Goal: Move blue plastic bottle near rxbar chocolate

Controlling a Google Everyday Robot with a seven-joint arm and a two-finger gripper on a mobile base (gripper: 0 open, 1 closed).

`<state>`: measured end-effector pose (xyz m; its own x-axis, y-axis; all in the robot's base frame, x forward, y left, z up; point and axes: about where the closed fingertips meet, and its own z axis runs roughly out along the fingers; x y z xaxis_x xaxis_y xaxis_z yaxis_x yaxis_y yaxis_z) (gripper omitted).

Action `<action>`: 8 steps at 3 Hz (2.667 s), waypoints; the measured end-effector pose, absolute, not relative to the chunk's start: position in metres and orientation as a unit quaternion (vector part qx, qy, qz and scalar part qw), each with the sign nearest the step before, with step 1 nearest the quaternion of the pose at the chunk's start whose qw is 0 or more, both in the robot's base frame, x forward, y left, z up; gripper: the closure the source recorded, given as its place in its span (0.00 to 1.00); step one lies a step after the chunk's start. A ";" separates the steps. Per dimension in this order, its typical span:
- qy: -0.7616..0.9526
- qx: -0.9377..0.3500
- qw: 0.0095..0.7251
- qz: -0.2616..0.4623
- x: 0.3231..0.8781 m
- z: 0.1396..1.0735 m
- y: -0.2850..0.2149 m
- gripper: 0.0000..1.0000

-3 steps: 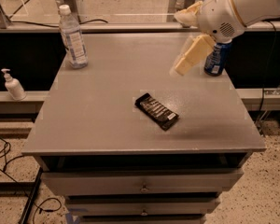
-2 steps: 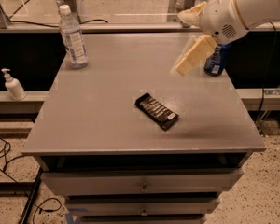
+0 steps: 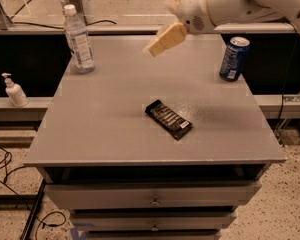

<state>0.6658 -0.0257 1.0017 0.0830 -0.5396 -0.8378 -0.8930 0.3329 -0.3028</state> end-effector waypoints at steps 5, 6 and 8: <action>0.594 -0.545 0.510 0.300 0.774 0.960 0.206 0.00; 0.602 -0.534 0.501 0.317 0.778 0.955 0.224 0.17; 0.618 -0.514 0.498 0.325 0.779 0.951 0.223 0.64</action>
Offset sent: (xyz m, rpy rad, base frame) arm 0.1084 0.1859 -0.0138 0.1776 -0.0392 0.2076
